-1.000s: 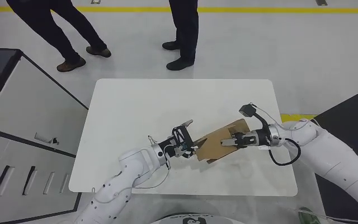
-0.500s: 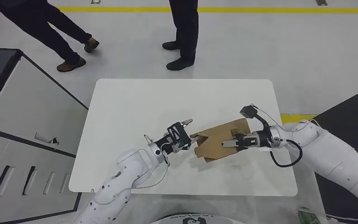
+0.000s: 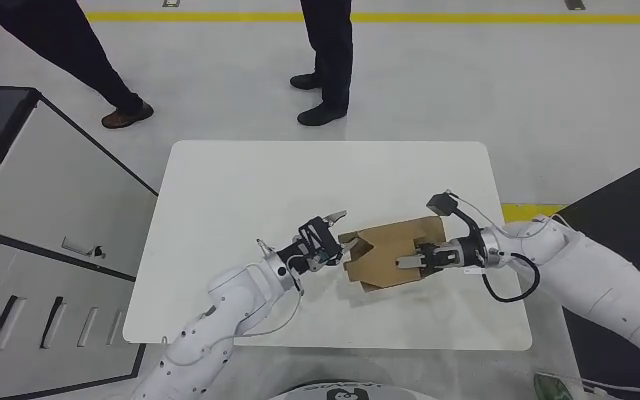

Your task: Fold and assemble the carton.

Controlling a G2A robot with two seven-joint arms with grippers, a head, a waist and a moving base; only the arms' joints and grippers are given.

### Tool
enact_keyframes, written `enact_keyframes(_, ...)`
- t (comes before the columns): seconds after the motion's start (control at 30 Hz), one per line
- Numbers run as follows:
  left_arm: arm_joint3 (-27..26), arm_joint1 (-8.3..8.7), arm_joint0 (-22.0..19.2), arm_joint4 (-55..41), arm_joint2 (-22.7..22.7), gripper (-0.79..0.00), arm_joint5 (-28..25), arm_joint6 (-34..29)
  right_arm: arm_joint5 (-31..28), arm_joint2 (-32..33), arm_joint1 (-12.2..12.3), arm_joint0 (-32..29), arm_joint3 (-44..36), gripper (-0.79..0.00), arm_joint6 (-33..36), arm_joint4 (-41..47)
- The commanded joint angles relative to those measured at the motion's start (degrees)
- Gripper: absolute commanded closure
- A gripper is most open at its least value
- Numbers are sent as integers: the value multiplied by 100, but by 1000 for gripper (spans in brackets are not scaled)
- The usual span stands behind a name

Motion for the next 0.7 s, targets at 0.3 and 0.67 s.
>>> enact_keyframes(0.3,-426,98,448,19,-401,-465,141,223,-341,-267,81,112,215,0,-342,623)
enact_keyframes(0.67,-709,197,1085,-39,-895,0,293,274,-239,-237,103,113,304,0,-240,1137)
